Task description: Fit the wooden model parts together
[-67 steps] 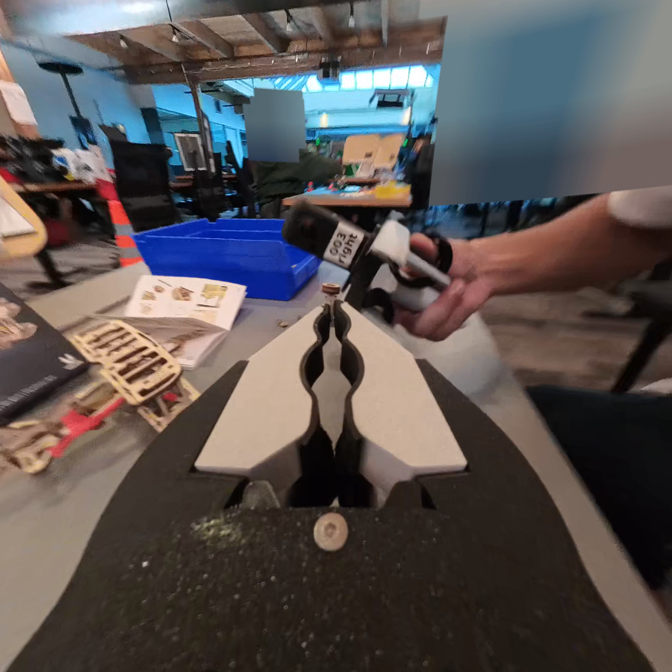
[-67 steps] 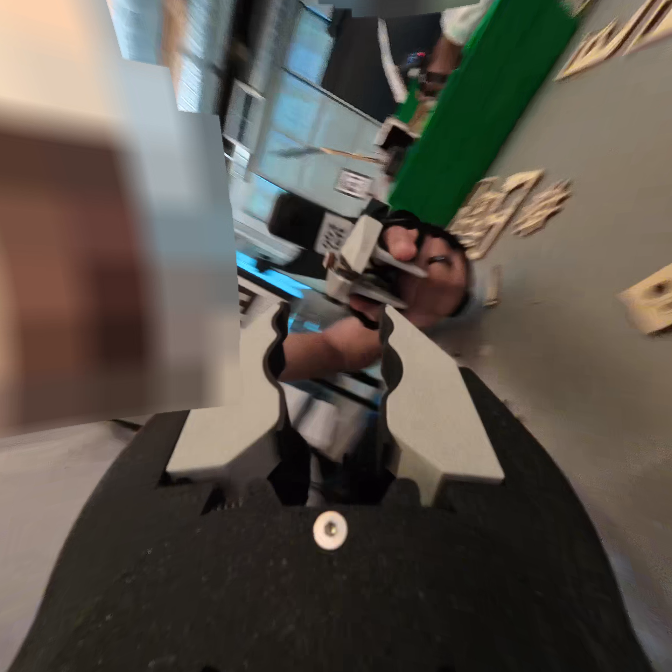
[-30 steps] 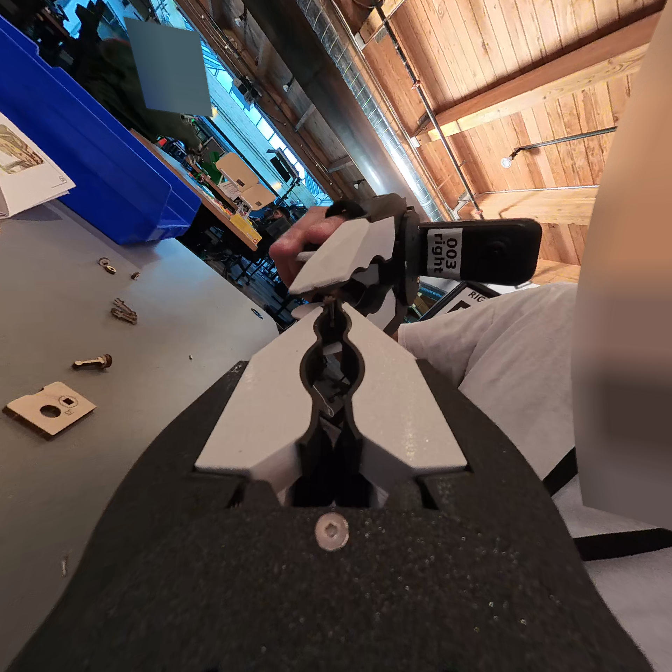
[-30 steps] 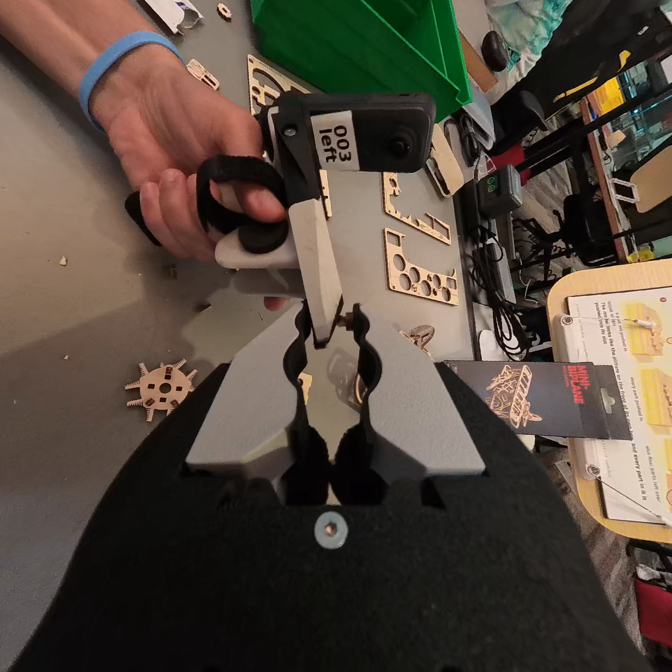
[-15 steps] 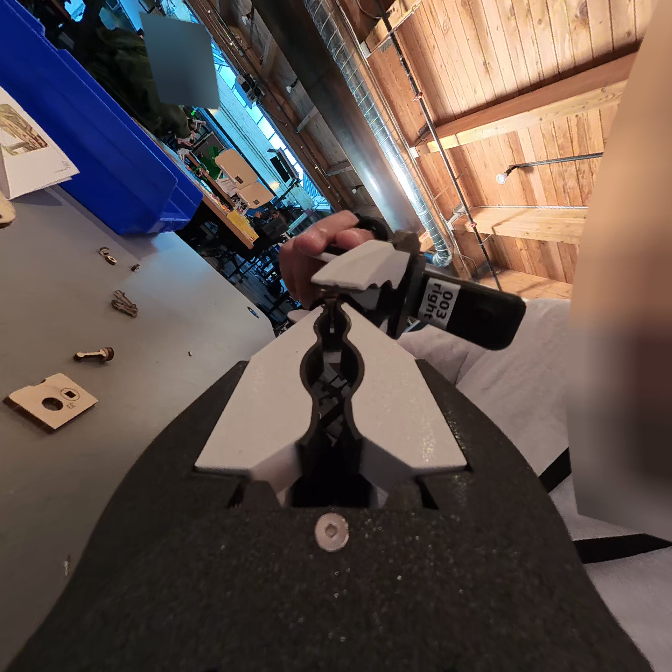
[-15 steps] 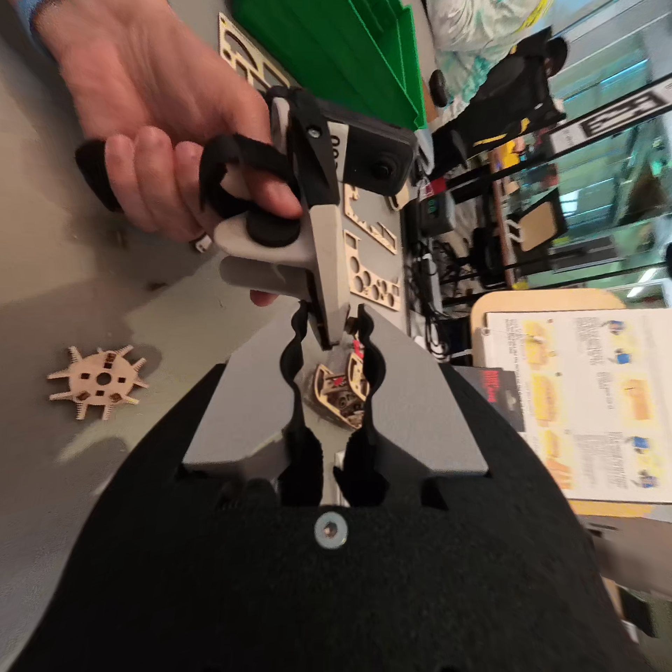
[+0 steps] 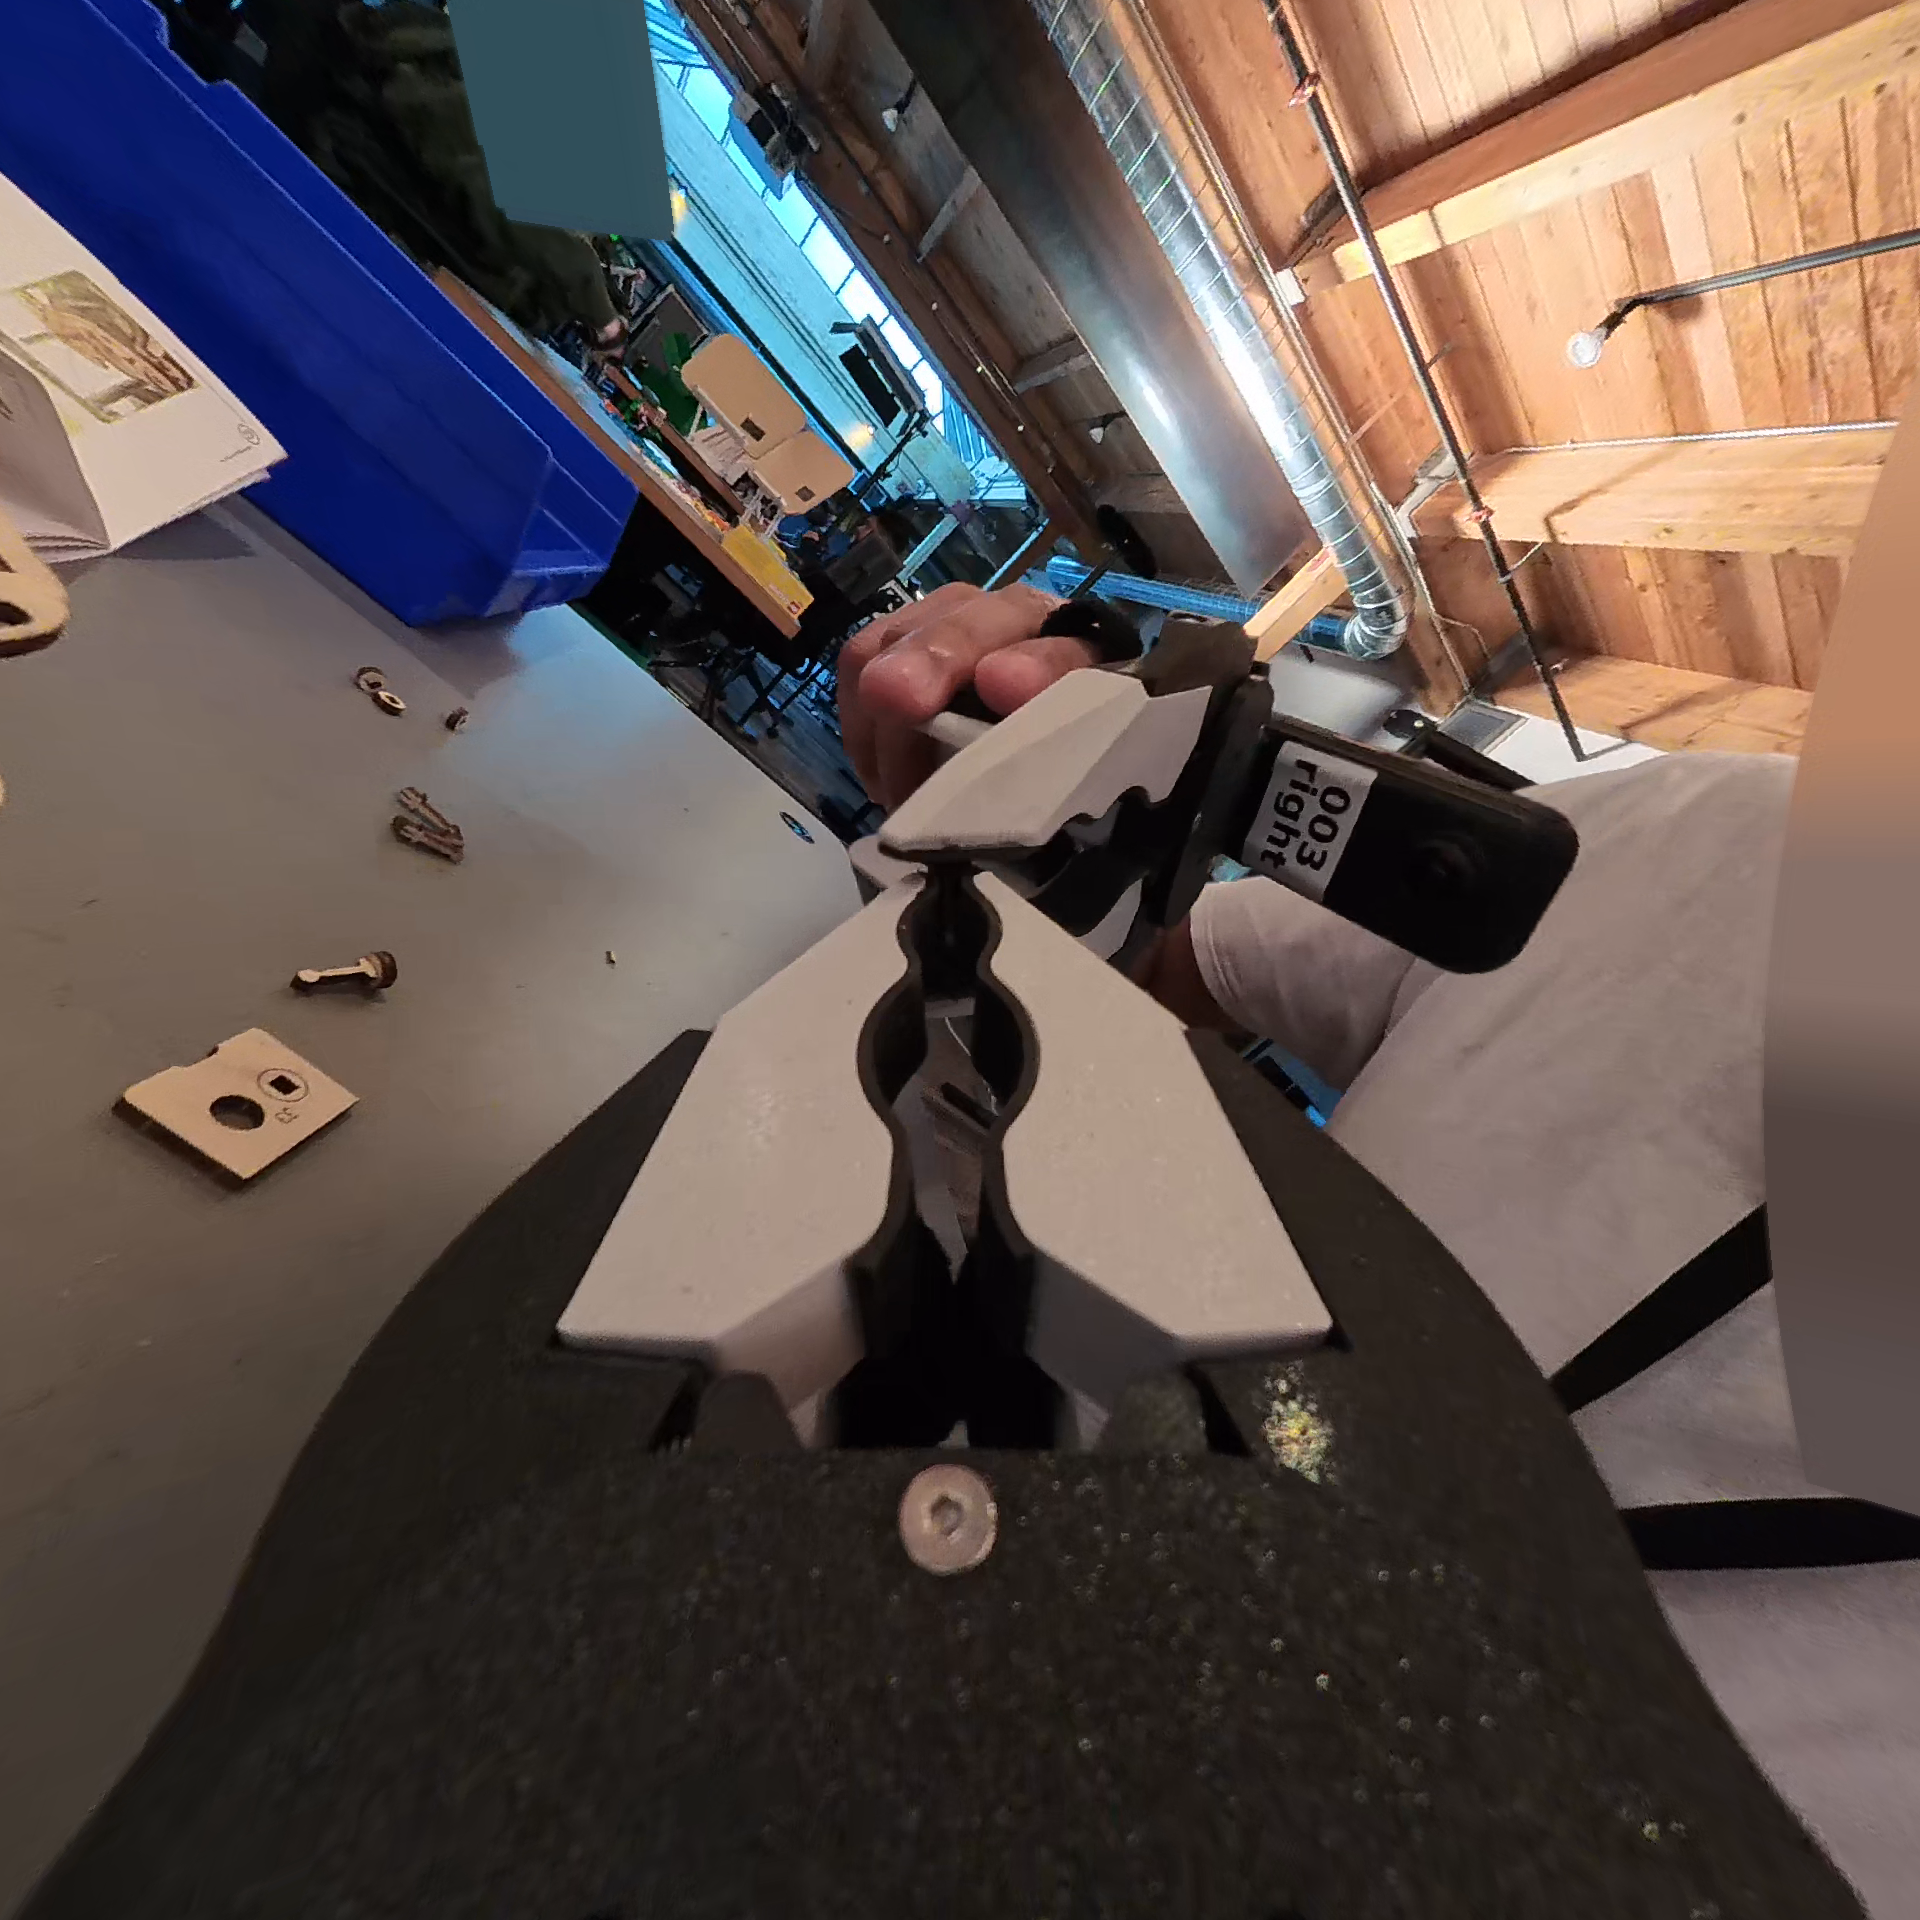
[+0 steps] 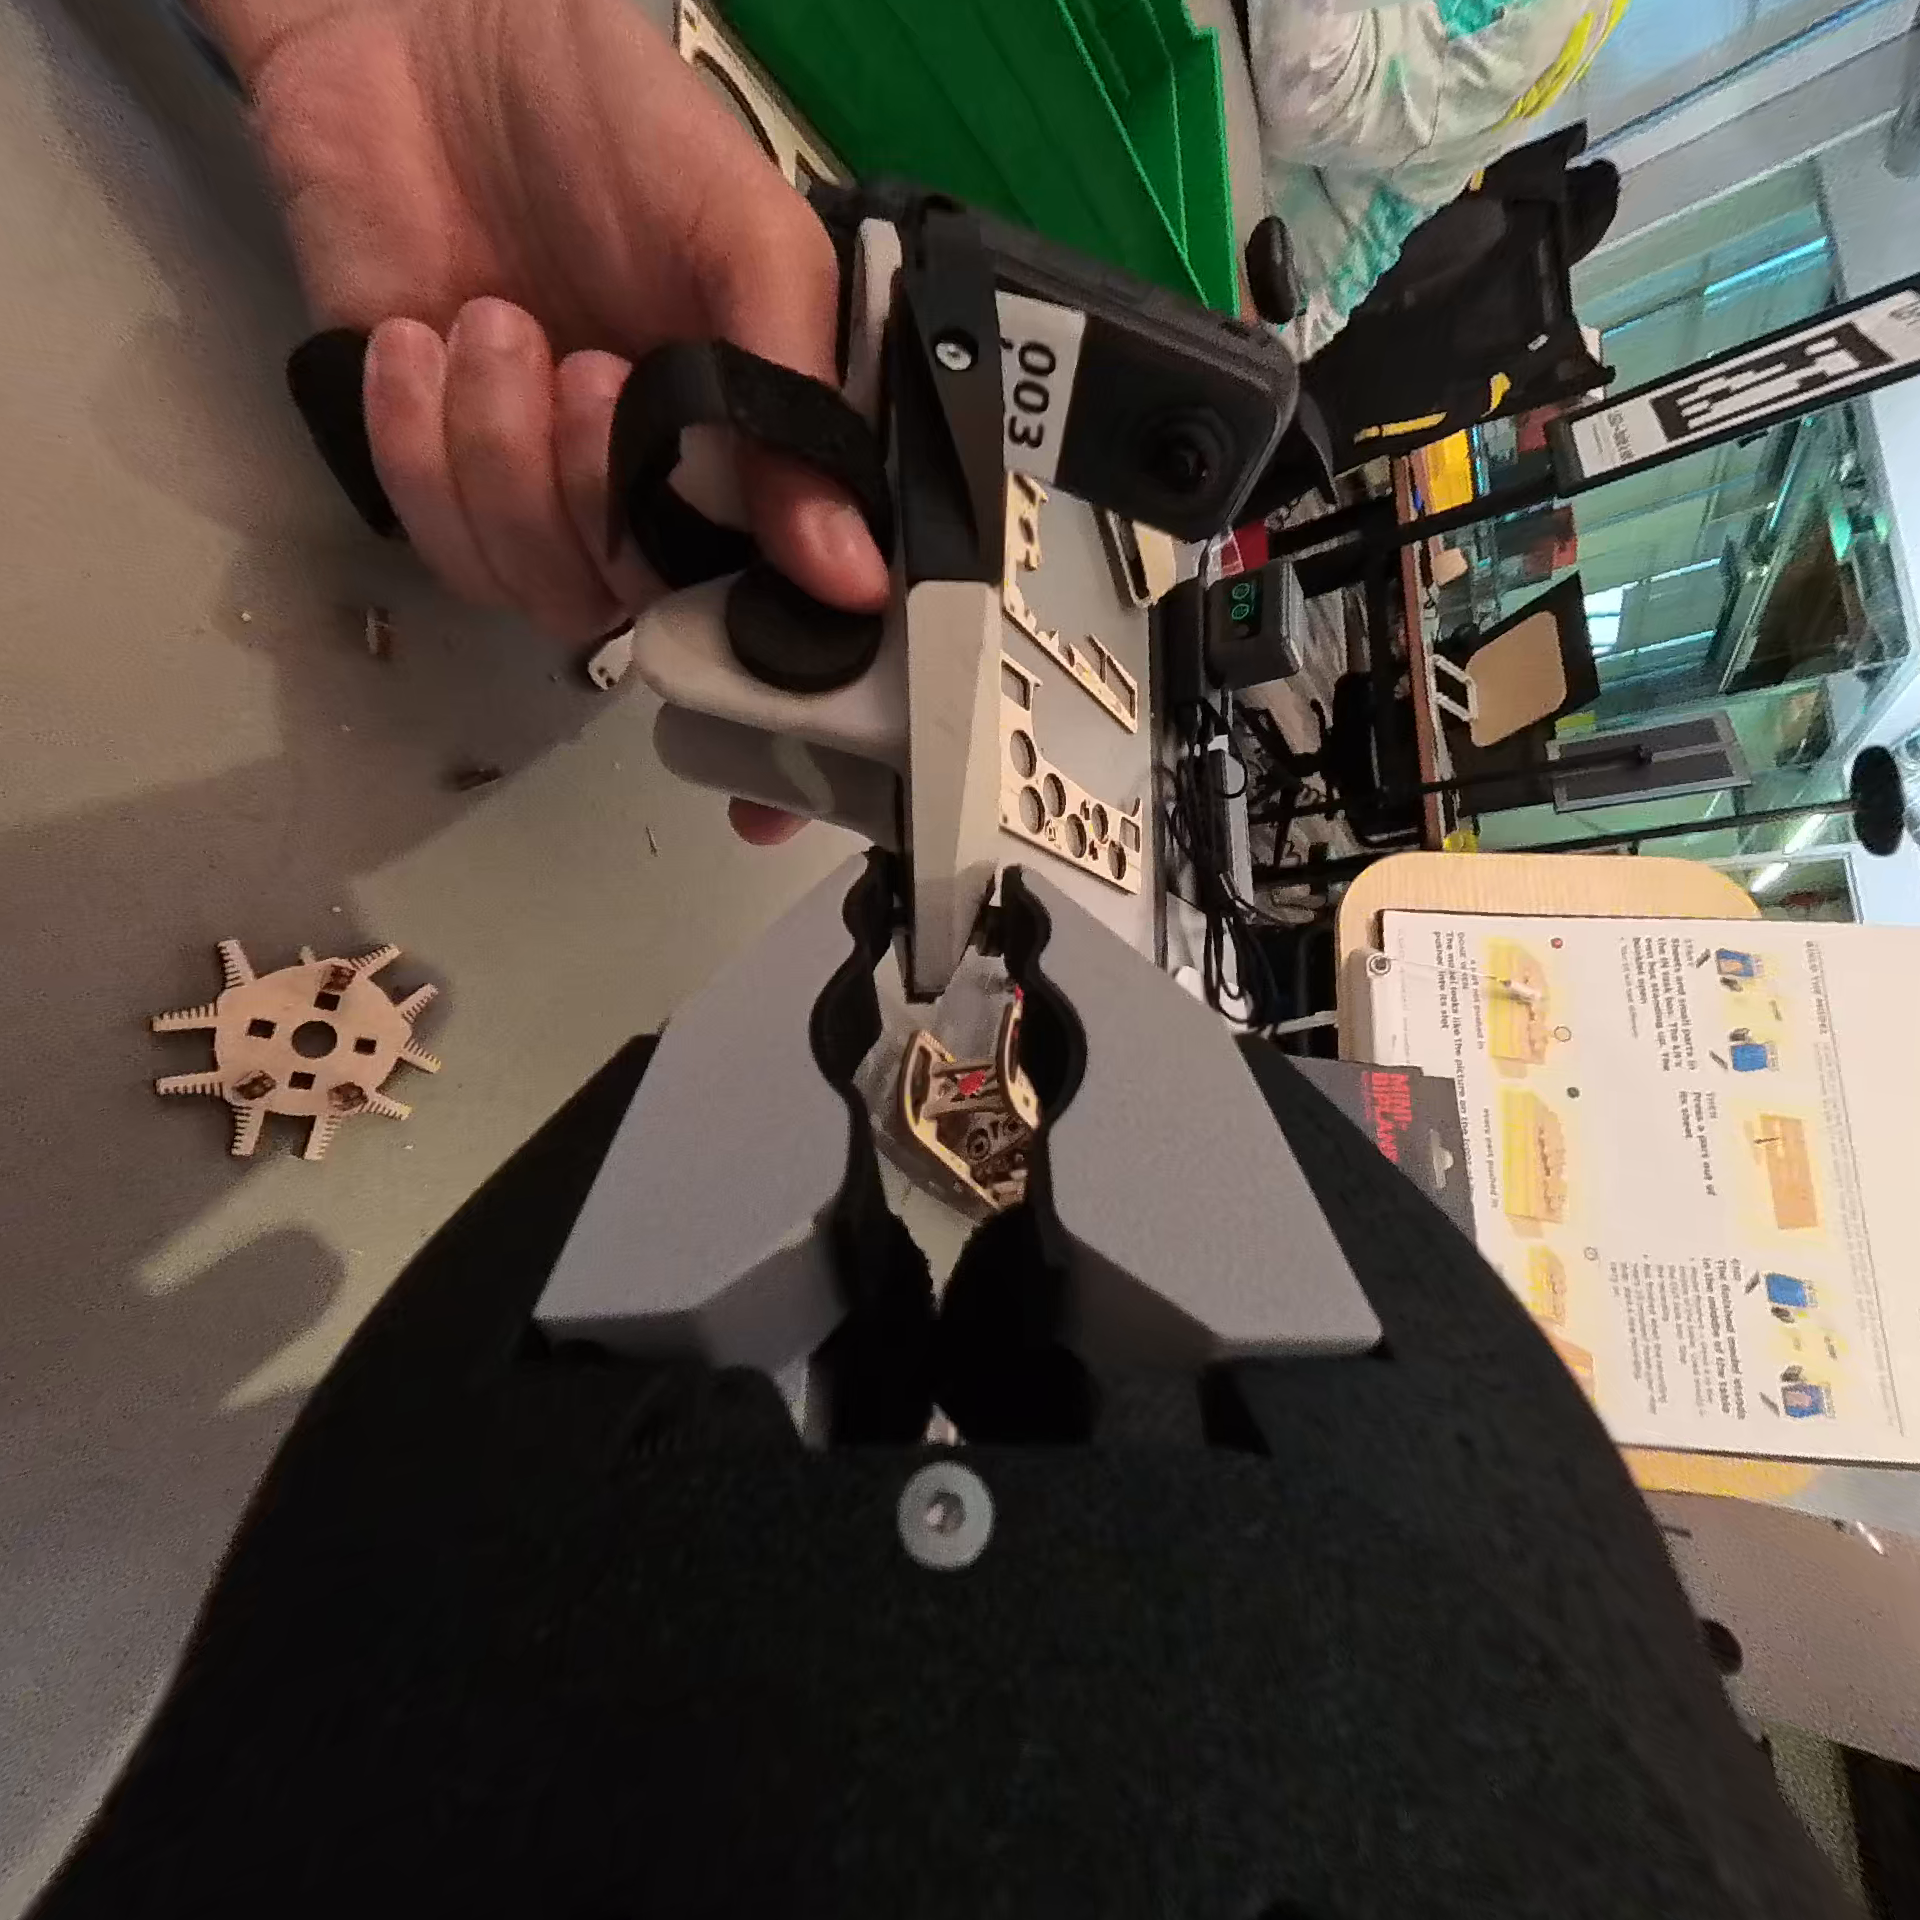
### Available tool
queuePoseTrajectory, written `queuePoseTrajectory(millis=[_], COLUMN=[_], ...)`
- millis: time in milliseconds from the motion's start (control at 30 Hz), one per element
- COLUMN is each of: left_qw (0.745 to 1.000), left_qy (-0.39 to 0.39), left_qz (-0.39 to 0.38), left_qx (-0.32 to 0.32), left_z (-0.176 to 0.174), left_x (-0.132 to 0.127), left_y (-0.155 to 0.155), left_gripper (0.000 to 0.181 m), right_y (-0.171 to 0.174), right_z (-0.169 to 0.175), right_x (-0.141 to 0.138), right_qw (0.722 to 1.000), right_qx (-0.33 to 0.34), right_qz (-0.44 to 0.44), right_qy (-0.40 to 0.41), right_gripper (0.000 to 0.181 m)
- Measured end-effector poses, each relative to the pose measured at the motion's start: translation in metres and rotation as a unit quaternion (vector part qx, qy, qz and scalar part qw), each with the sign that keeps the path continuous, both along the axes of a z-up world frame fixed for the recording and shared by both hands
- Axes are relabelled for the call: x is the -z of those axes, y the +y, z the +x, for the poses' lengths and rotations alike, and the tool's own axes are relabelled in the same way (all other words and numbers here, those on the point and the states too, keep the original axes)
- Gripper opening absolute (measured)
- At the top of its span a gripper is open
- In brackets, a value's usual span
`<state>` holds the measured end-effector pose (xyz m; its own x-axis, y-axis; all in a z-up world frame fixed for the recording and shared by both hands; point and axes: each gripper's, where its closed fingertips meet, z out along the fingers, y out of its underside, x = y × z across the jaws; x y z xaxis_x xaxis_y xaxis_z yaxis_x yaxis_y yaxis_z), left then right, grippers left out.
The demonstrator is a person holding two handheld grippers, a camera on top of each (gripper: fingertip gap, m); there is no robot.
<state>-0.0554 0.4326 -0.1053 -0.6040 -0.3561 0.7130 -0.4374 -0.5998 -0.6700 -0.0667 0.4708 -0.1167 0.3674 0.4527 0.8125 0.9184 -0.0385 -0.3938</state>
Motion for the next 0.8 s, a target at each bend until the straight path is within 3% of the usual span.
queuePoseTrajectory(millis=[33, 200, 267, 467, 600, 667, 700, 800], left_qw=[1.0, 1.0, 1.0, 1.0, 1.0, 0.999, 0.998, 0.981], left_qy=[-0.001, 0.007, 0.008, 0.002, 0.002, -0.015, -0.021, -0.067], left_qz=[0.001, 0.0, -0.007, -0.003, 0.003, 0.033, 0.064, 0.169], left_qx=[0.001, 0.006, 0.008, 0.013, 0.001, -0.004, -0.019, -0.067], left_z=[0.0, 0.001, 0.0, -0.002, -0.001, -0.002, -0.001, 0.0], left_x=[0.0, 0.0, -0.001, -0.003, 0.001, 0.0, 0.002, 0.002], left_y=[0.0, -0.001, -0.001, -0.003, -0.003, -0.006, -0.006, -0.003], left_gripper=[0.0, 0.0, 0.0, 0.0, 0.0, 0.0, 0.0, 0.0], right_y=[0.0, 0.004, 0.003, 0.001, 0.001, -0.005, -0.011, -0.03], right_z=[-0.001, 0.001, -0.002, -0.002, -0.002, -0.005, -0.008, 0.001], right_x=[-0.001, -0.003, 0.001, -0.001, 0.003, 0.003, 0.006, 0.009], right_qw=[1.0, 0.999, 1.0, 1.0, 0.997, 0.991, 0.985, 0.961], right_qx=[-0.006, 0.014, 0.008, 0.018, 0.026, 0.02, 0.01, 0.014], right_qz=[0.004, 0.001, -0.009, -0.017, -0.045, -0.064, -0.089, -0.158], right_qy=[-0.001, 0.036, 0.019, 0.015, 0.061, 0.115, 0.148, 0.227], right_gripper=[0.02, 0.031, 0.021, 0.019, 0.019, 0.024, 0.039, 0.043])
